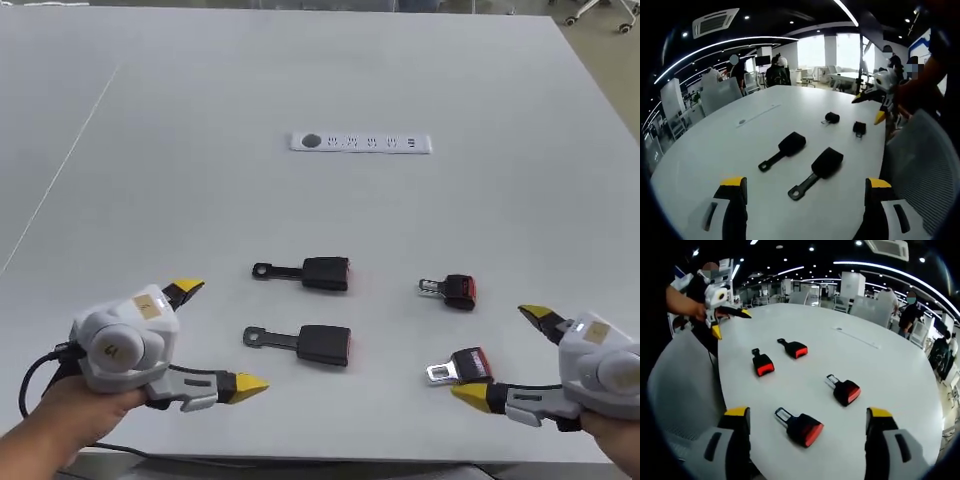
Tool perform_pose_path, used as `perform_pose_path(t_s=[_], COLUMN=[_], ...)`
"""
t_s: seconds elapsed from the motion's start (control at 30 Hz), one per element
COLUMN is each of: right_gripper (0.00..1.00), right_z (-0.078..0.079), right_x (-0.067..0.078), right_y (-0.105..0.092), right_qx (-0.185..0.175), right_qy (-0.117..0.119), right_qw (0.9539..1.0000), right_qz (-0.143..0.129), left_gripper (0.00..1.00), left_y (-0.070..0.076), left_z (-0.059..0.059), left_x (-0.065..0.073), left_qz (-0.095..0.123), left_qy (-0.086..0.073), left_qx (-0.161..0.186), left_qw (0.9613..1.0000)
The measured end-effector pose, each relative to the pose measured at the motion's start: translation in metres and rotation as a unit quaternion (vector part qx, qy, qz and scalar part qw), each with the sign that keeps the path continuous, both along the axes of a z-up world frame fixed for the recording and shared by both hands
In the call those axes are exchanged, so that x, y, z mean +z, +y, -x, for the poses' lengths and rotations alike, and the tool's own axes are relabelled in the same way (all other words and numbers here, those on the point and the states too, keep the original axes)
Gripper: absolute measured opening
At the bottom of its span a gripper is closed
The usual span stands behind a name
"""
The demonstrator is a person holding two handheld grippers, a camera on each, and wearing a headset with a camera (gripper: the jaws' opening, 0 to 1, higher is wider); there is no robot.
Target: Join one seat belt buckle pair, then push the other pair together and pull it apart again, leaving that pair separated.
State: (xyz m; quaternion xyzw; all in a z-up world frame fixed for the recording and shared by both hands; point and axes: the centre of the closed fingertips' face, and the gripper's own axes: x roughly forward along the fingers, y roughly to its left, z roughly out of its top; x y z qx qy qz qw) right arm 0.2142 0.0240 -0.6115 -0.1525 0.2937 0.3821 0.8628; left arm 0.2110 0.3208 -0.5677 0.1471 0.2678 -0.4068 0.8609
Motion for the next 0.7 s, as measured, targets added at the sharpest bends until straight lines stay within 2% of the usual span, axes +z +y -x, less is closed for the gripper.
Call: perform_pose_path(t_s=[0.13,0.33,0.5,0.6,0.7], right_gripper=[0.96,0.93,0.92,0.92,0.89], right_z=[0.002,0.0,-0.002,0.001,0.002], right_x=[-0.007,-0.015,-0.02,-0.025,-0.027], right_y=[0.002,0.004,0.005,0.006,0.007], right_qx=[0.034,0.068,0.106,0.131,0.139], right_qy=[0.008,0.023,0.029,0.045,0.057], right_qw=[0.9992,0.9971,0.9932,0.9893,0.9875], right_qz=[0.018,0.025,0.041,0.046,0.047], left_gripper=[0.99,0.98,0.97,0.95,0.94], left_y=[-0.004,-0.011,-0.021,-0.028,-0.033], left_z=[-0.002,-0.007,-0.012,-0.014,-0.018], left_x=[-0.007,-0.02,-0.027,-0.034,-0.04], left_qz=[-0.006,-0.031,-0.038,-0.047,-0.058], left_qy=[0.005,0.012,0.017,0.022,0.024], left_qx=[-0.016,-0.048,-0.07,-0.09,-0.109], left_qw=[0.9998,0.9983,0.9967,0.9945,0.992])
